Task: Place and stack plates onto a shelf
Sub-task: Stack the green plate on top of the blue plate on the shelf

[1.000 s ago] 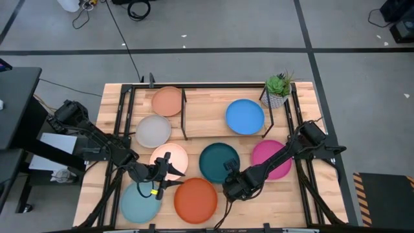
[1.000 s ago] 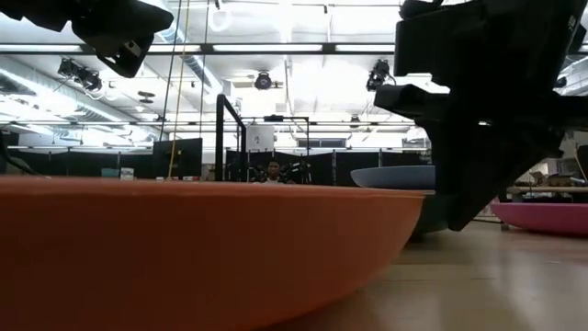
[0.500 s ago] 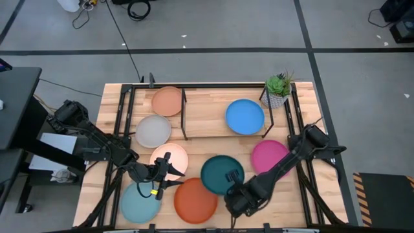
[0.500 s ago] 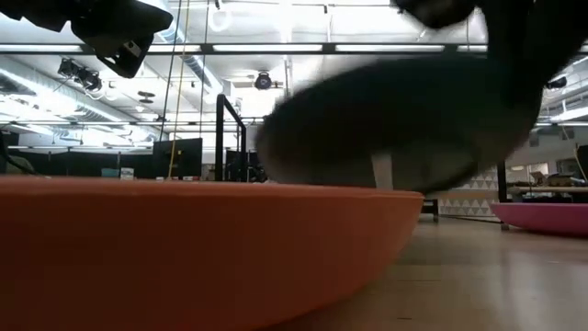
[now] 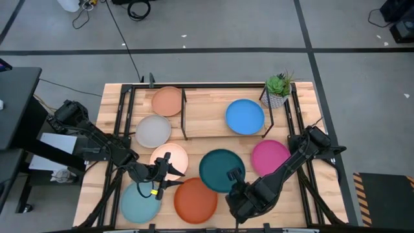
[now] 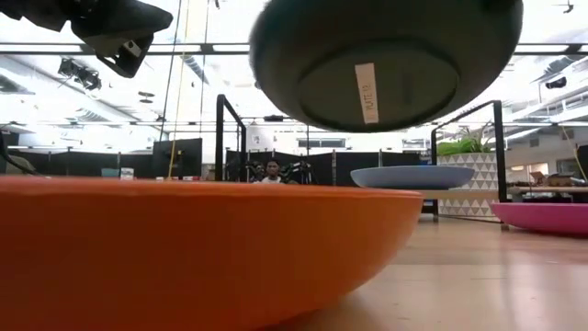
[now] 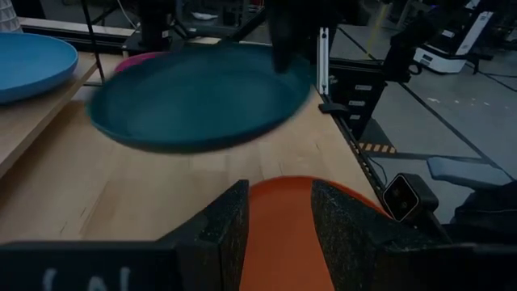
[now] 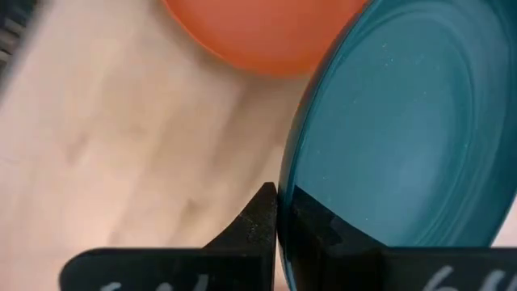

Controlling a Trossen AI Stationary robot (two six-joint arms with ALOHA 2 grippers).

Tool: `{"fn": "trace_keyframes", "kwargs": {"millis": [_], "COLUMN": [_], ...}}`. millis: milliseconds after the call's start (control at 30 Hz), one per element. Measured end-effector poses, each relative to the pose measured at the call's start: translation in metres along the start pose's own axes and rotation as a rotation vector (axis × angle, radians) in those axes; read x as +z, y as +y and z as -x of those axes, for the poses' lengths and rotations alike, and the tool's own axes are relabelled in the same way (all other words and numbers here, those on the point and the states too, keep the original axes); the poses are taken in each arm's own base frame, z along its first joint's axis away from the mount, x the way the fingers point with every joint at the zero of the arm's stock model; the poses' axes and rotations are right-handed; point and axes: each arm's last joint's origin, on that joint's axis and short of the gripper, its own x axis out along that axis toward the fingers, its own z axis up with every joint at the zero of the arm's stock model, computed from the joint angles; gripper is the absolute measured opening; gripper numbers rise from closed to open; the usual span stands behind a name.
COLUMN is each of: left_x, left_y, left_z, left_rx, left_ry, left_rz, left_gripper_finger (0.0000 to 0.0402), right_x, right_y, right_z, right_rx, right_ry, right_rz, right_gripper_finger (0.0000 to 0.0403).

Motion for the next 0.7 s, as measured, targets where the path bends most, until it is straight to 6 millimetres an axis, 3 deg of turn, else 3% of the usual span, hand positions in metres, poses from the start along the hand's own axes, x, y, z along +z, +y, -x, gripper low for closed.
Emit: {"fn": "trace_keyframes", "kwargs": {"millis": [400,533,700], "left_x": [0.000,0.000,0.000], "left_y": [0.000,-0.001,0.000], "left_z": [0.000,0.000,0.000], "left_rx": [-0.001,-0.003,-0.002], "left_ry": [0.000,0.000,0.003], "left_rz": [0.007,0.007,0.005], "left_gripper_finger": [0.0141,0.0141,0.0141], "right_x": [-0.020,-0.026,-0.048], "right_y": [-0.031,-0.042,-0.059], "right_z": [-0.005,-0.012,-0.004], "right_rx": [-0.157,-0.149,-0.166], "right_ry": [0.231,0.241,0.216], "right_rz": [-0.125,-0.161,-0.222], "right_gripper_finger": [0.0023,0.0023,0.0023]}}
